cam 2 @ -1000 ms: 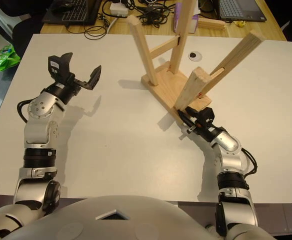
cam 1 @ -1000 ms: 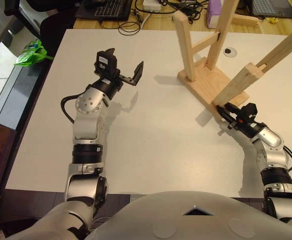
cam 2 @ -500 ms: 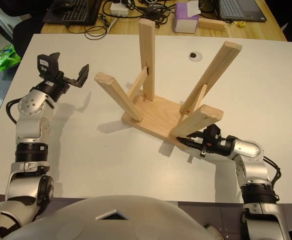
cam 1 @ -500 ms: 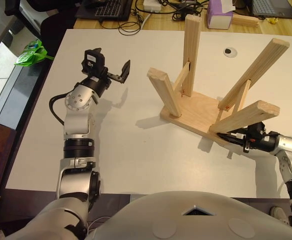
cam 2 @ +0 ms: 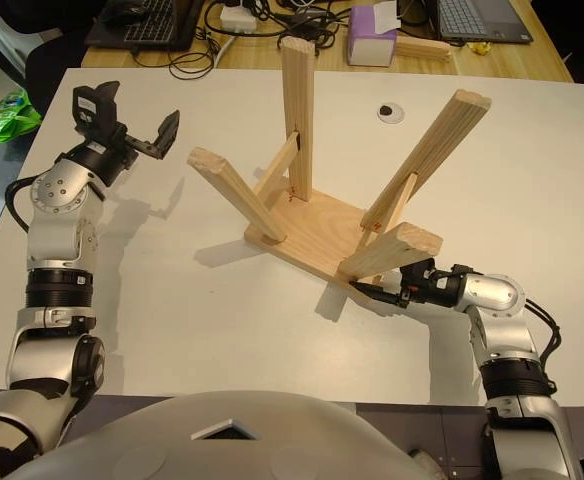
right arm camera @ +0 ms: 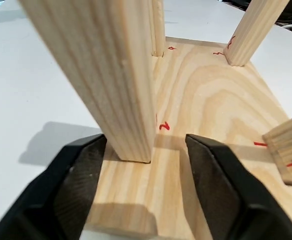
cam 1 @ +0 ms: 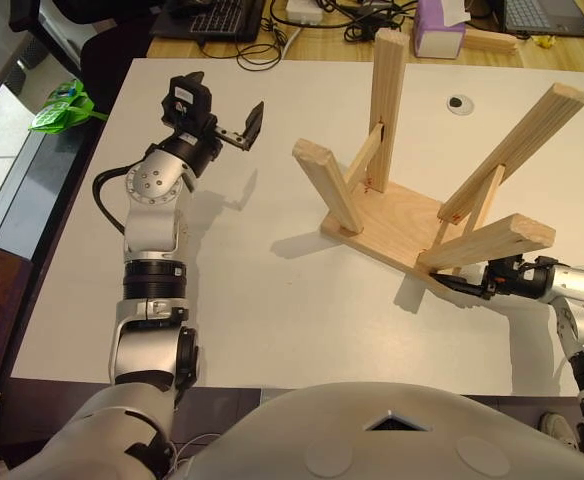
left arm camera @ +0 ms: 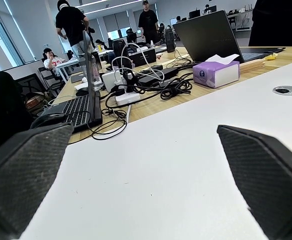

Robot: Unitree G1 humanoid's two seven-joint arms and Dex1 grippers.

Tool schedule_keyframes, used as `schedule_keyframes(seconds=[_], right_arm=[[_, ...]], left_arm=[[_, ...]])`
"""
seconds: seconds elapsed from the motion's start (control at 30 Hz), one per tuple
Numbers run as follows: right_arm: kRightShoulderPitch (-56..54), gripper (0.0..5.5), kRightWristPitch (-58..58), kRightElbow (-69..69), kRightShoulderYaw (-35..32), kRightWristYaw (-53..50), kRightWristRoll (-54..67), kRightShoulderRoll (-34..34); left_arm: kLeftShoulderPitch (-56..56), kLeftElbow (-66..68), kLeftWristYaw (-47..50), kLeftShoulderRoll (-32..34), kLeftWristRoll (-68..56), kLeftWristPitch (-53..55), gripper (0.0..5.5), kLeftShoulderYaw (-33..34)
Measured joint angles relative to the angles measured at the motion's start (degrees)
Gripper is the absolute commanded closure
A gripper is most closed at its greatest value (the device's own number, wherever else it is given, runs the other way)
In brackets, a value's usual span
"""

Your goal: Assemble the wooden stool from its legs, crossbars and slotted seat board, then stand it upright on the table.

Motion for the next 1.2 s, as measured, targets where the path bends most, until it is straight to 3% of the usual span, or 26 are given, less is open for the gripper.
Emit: schedule_keyframes(seconds=[0.13,0.27,0.43,0.6,0.7,0.8,0.87,1.03,1.2], right_arm=[[2.42,1.94,0.69,-0.83,-3.17,1.95,-0.2,-6.29],[-1.99,1.94,0.74,0.52,-6.75,6.81,0.2,-13.81],[-5.28,1.94,0.02,5.17,-7.76,10.59,-0.41,-17.88],[-0.39,2.96,-0.74,7.36,-9.65,10.93,-1.15,-19.86],[3.11,3.45,-0.76,6.3,-11.16,6.67,-1.16,-18.21],[6.47,4.03,-1.12,5.39,-11.03,1.86,-1.69,-12.84],[7.89,4.37,-1.23,5.18,-10.83,0.21,-2.03,-10.91],[8.9,5.38,-1.86,6.41,-9.34,-0.59,-2.13,-7.99],[4.24,5.5,-3.7,12.1,-8.97,-2.84,-3.94,-7.54]], left_arm=[[3.0,-3.13,1.23,-0.48,-0.16,0.3,0.1,0.14],[8.23,-6.73,4.88,-2.91,0.06,0.23,0.1,0.32],[14.54,-10.15,11.77,-4.9,2.1,0.09,0.1,1.92],[22.49,-8.01,17.73,-1.29,11.69,0.58,0.1,1.81],[24.05,-5.82,15.62,-1.2,15.36,-0.89,0.1,-5.44],[24.73,-9.76,7.42,-3.87,15.56,-1.52,0.1,-15.24],[25.66,-12.09,2.87,-4.31,13.83,-1.34,0.1,-18.47],[25.39,-13.84,-2.7,-1.99,12.96,-0.26,1.08,-20.73],[26.06,-16.6,-5.28,-1.04,12.02,2.3,1.82,-21.7]])
